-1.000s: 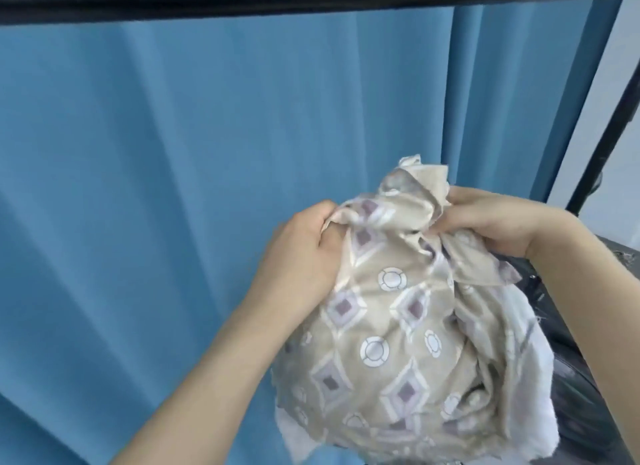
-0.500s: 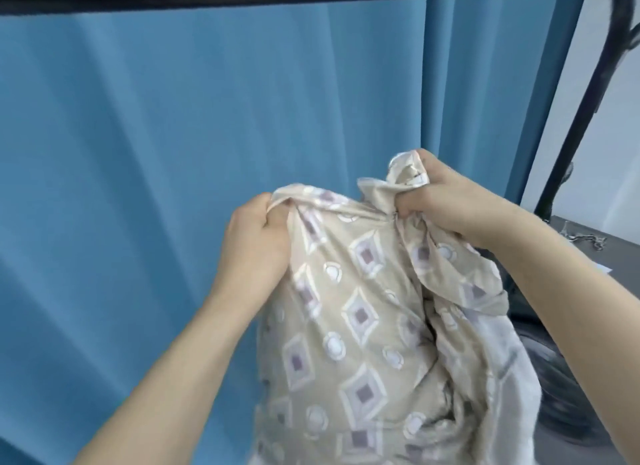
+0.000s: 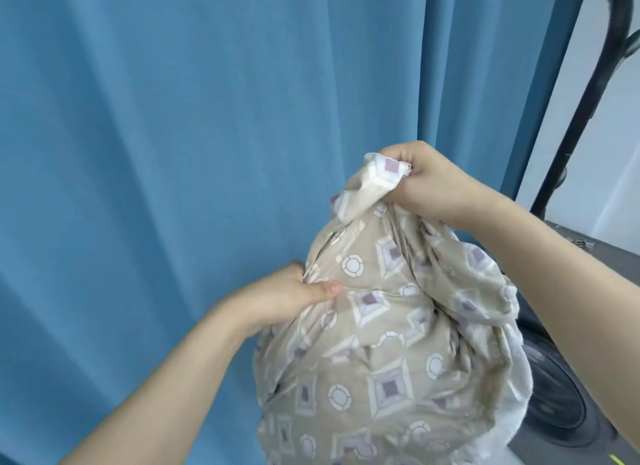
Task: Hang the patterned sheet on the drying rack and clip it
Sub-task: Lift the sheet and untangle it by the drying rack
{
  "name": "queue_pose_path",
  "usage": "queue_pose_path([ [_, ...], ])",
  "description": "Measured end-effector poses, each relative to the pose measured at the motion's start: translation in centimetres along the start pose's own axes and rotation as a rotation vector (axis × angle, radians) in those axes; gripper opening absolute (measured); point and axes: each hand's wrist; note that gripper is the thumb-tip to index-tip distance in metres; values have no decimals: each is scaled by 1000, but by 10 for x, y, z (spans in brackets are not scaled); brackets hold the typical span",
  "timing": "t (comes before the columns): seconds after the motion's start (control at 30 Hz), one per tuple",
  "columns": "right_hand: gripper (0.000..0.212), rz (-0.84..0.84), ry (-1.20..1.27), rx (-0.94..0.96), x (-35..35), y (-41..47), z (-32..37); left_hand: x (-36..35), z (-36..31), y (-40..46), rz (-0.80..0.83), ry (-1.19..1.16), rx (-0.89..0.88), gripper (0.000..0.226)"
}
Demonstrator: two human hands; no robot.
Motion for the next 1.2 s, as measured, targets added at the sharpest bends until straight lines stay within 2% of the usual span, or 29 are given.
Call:
queue_pose_path([
  [0.07, 16, 31, -74, -78, 7, 2, -10, 4, -8, 11, -225, 119, -42, 39],
  [0.1, 21, 156, -139, -151, 12, 0, -16, 5, -16, 15, -384, 132, -96, 40],
  [0.17, 28, 537, -181, -344, 21, -11, -20, -2, -32, 19, -634, 51, -273, 29],
  [0.2, 27, 671, -145, -432, 19, -18, -21, -10, -41, 18, -682, 10, -362, 23],
  [0.23, 25, 717, -119, -471, 13, -23, -23, -18, -46, 18, -688, -7, -410, 19],
  [0.27, 25, 683, -154, -465, 6, -28, -27, -27, -51, 14, -652, -1, -430, 13],
  [0.3, 25, 626, -290, -415, 0, -28, -37, -31, -51, 11, -582, 34, -424, 5],
  [0.33, 24, 559, -453, -368, -3, -25, -43, -32, -49, 5, -461, 79, -368, 10],
  [0.4, 17, 470, -635, -253, -5, -15, -52, -20, -35, -7, -53, 96, -148, 34],
  [0.47, 25, 289, -654, -136, -8, -6, -53, -3, -12, -19, 392, -268, 104, 41],
  [0.5, 27, 163, -607, -95, -11, -3, -49, 1, 3, -17, 469, -449, 174, 39],
  [0.53, 27, 27, -527, -56, -15, 0, -47, 2, 21, -9, 423, -532, 212, 46],
  [0.57, 28, -92, -430, -30, -20, 1, -43, -1, 36, 2, 300, -435, 192, 58],
  [0.6, 28, -187, -330, -11, -23, 1, -39, -10, 48, 9, 142, -218, 158, 63],
  [0.67, 25, -292, -72, 1, -28, 1, -31, -44, 69, 24, 74, 9, 68, 48],
  [0.73, 21, -305, 187, 101, -19, -4, -29, -77, 69, 29, 70, -119, 22, 19],
  [0.77, 26, -242, 283, 185, -10, -8, -32, -82, 63, 28, 4, -254, -4, 16],
  [0.83, 58, 11, 312, 267, 12, -12, -56, -74, 43, 25, -221, -590, -119, 16],
  [0.87, 57, 132, 190, 254, 28, -13, -64, -63, 30, 24, -332, -758, -167, 20],
  [0.93, 18, 356, -439, 125, 54, -10, -82, -45, -1, 19, -421, -976, -286, 25],
  [0.97, 14, 444, -652, 21, 58, -9, -91, -45, -17, 17, -403, -1051, -343, 25],
  [1.0, 28, 517, -790, -48, 60, -10, -96, -50, -31, 15, -384, -1098, -366, 24],
  [1.03, 41, 626, -835, -122, 58, -10, -106, -59, -45, 18, -354, -1140, -362, 24],
  [1.07, 41, 748, -845, -186, 52, -13, -110, -67, -53, 22, -327, -1185, -338, 27],
  [1.13, 27, 976, -802, -358, 51, -20, -108, -72, -59, 29, -301, -1243, -275, 33],
  [1.17, 33, 984, -693, -440, 59, -23, -104, -71, -58, 32, -291, -1263, -242, 31],
  [1.2, 49, 940, -486, -520, 69, -26, -97, -67, -56, 34, -279, -1297, -208, 28],
])
Point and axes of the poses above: each hand's wrist, its own y-axis towards the middle knuckle, its own x-axis out of the back of the hand, z = x × y, and after that the axes turned 9 degrees about -y, right-handed
